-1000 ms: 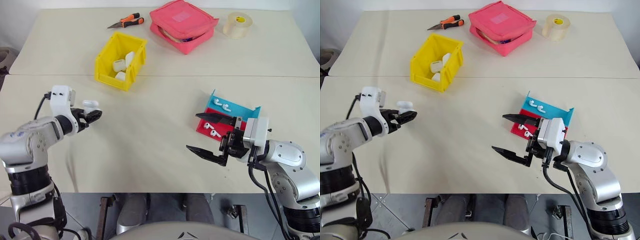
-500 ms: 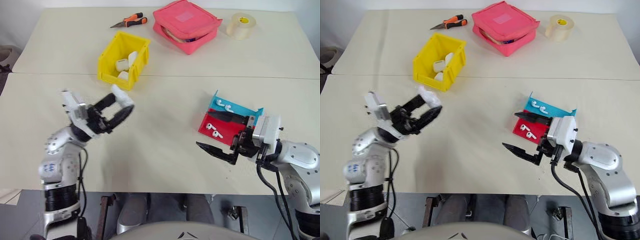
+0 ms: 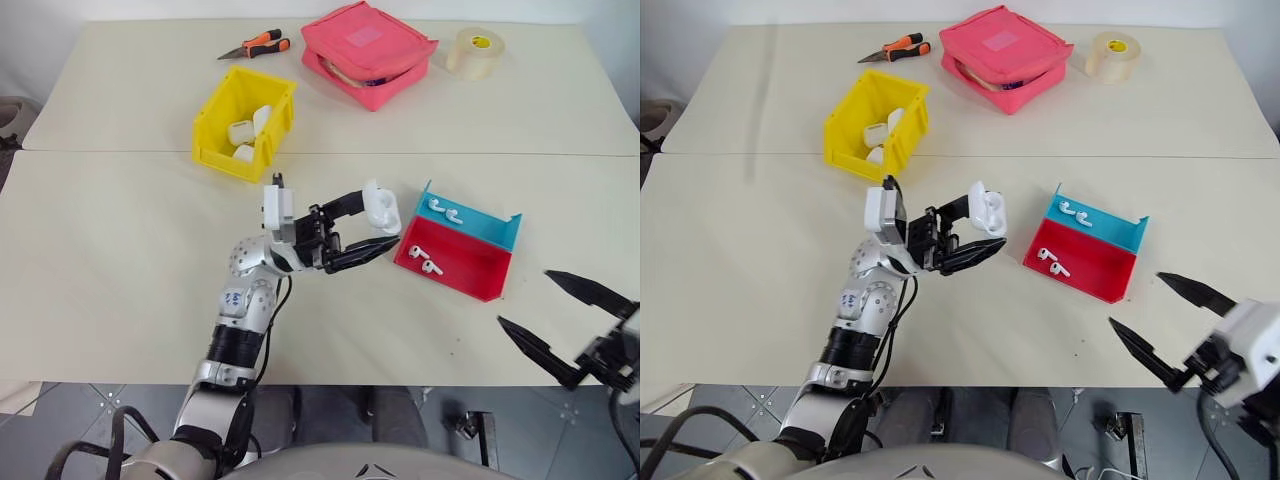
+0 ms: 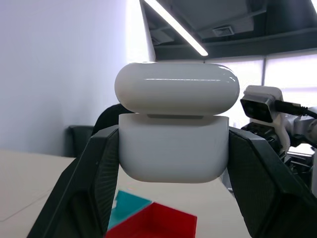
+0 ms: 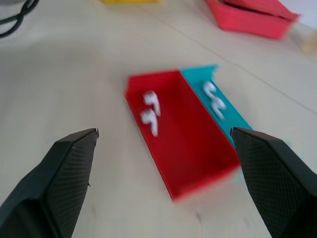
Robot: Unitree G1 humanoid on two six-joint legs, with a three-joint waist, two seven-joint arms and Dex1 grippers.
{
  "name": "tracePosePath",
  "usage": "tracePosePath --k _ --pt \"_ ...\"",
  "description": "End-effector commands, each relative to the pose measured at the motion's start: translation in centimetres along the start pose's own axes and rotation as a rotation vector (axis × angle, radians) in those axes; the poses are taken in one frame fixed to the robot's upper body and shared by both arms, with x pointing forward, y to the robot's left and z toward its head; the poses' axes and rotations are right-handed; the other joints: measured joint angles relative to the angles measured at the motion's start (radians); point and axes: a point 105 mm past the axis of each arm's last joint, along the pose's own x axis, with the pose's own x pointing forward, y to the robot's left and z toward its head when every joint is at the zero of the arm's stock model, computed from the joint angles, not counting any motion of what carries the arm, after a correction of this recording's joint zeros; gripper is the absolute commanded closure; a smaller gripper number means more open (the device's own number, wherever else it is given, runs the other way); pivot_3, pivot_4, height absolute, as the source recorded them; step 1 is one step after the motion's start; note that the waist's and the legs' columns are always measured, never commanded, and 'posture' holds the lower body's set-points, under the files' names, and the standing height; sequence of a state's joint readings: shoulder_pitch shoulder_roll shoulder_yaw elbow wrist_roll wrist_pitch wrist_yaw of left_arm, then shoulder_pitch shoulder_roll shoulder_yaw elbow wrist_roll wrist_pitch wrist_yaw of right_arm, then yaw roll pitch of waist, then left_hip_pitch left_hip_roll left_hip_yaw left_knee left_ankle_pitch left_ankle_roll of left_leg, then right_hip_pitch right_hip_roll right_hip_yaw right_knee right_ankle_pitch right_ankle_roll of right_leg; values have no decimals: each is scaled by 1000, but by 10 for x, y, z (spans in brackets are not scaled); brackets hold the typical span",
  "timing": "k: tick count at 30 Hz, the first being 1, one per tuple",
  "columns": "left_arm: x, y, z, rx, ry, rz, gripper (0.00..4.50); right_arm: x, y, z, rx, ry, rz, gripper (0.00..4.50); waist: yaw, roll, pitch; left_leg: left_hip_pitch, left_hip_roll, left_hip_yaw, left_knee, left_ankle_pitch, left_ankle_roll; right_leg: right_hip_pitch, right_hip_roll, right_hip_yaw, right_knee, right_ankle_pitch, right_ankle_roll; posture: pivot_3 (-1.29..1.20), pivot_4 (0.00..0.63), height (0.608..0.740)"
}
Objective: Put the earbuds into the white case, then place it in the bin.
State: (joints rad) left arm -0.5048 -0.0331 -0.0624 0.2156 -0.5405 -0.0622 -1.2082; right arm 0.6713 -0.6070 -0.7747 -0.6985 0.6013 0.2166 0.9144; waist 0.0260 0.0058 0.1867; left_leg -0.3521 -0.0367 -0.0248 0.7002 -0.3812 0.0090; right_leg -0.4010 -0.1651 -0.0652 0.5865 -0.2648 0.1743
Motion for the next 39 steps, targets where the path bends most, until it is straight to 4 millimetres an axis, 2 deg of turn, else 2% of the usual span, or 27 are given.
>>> tracePosePath --k 1,3,10,14,18,23,30,39 --pt "8 -7 3 -2 -23 -92 1690 -10 -4 1 -21 33 -9 0 -2 0 0 0 0 0 0 0 0 0 0 0 0 0 0 0 150 740" --pt "7 -7 2 10 -10 -98 1690 -3 -3 4 6 50 13 0 -1 0 0 1 0 0 0 0 0 0 0 0 0 0 0 0 150 740" --pt "3 -10 3 30 9 -115 1690 47 8 18 50 192 224 0 1 0 0 1 1 0 1 0 0 0 0 0 -1 0 0 0 150 740" --pt "-1 -14 2 48 31 -125 1690 69 0 16 29 368 267 0 5 1 0 0 0 -1 1 0 1 1 0 -1 -2 1 0 0 150 740" --pt "-4 -15 1 62 52 -110 1690 92 -1 21 -15 433 314 0 4 0 1 -3 0 -5 2 0 1 1 0 -4 -4 2 -1 0 150 740" --pt "-6 -17 0 71 60 -94 1690 119 1 15 -65 514 352 0 0 0 0 -4 0 -6 2 0 1 0 0 -5 -5 2 -1 0 150 740" --pt "-5 -16 0 85 65 -75 1690 144 3 14 -74 576 366 0 -1 0 0 -5 0 -6 3 0 0 0 -1 -6 -4 2 -1 0 150 740" --pt "-6 -16 0 94 66 -51 1690 154 -1 4 -120 665 362 0 -2 1 0 -9 0 -5 3 0 0 -7 -1 -5 -2 2 -1 0 150 740"
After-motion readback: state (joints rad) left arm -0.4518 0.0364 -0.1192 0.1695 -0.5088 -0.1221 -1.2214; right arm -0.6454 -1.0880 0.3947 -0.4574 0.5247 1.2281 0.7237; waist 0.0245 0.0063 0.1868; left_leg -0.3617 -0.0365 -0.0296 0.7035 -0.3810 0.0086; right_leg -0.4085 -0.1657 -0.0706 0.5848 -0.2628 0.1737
